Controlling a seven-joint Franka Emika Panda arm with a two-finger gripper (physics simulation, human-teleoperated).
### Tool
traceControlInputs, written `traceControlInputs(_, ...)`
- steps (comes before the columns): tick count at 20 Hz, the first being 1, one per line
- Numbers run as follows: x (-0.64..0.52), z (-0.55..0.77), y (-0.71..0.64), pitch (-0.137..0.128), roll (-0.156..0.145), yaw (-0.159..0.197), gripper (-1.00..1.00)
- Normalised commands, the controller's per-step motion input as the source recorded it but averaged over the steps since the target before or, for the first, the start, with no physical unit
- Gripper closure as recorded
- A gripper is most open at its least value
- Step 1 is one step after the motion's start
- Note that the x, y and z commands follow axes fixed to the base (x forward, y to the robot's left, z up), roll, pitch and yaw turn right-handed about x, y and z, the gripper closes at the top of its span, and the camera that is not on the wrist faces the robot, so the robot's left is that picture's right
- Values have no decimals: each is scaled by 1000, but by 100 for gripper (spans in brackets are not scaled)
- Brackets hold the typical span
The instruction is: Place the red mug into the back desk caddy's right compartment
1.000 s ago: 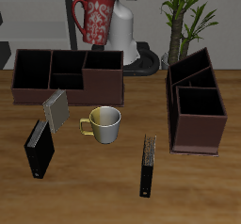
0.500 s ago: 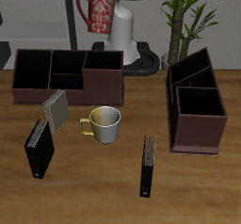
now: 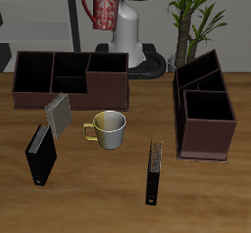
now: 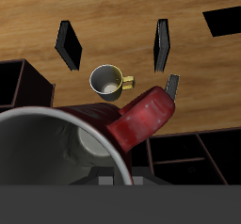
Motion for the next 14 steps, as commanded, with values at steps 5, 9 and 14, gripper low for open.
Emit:
traceControlInputs(5, -409, -34, 25, 4, 31, 42, 100)
traceControlInputs(9, -435, 9, -248, -18, -11, 44, 100)
traceControlInputs(14, -213, 40, -116, -11, -27, 24, 100)
